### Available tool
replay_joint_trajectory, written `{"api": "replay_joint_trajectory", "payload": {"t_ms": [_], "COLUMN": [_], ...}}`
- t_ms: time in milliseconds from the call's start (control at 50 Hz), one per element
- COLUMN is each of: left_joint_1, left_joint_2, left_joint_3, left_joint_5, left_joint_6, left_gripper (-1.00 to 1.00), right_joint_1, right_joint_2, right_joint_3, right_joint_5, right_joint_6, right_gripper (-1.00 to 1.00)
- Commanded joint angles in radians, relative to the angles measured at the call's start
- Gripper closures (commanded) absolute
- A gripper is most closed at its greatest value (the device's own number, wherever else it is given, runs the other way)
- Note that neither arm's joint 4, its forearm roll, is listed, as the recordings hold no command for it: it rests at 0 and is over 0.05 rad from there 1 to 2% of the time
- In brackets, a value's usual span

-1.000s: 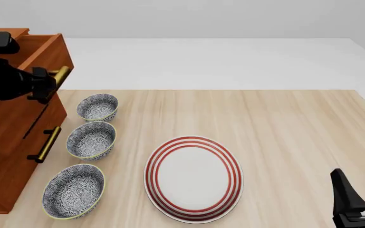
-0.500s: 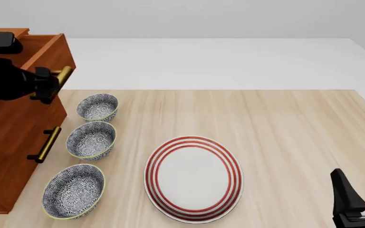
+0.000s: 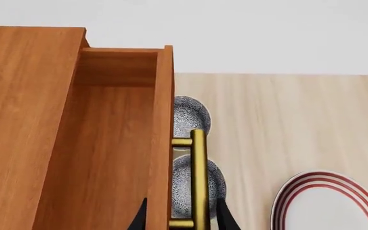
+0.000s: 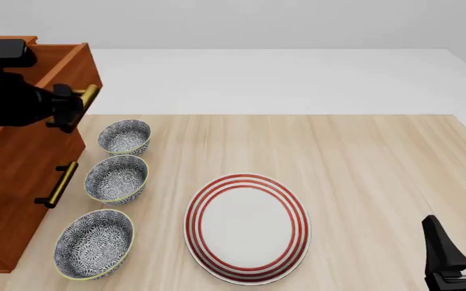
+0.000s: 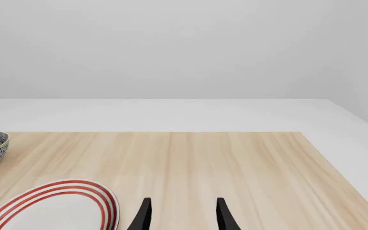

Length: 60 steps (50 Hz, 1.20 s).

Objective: Open the top drawer of the cabinet.

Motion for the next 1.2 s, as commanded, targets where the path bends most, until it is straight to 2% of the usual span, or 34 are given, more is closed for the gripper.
{"api": "replay_joint_trajectory", "payload": {"t_ms": [20,460,1200], "left_joint_1": [-0.046,-0.095,-0.163], "left_joint_2": [0.12,0.125,0.147], "left_joint_3": [0.068,0.106,0.097], "left_joint_5": [-0.023,-0.05,-0.026], "left_joint_6": [0.034,-0.001,0.002], "left_gripper": [-1.0,-1.0,-1.0], "right_joint_1": [0.0,0.0,0.0], "right_joint_2": [0.0,0.0,0.0], "right_joint_3": [0.0,0.0,0.0], "right_joint_5": [0.0,0.0,0.0], "right_joint_6": [0.0,0.0,0.0], "right_gripper": [-1.0,-1.0,-1.0]}}
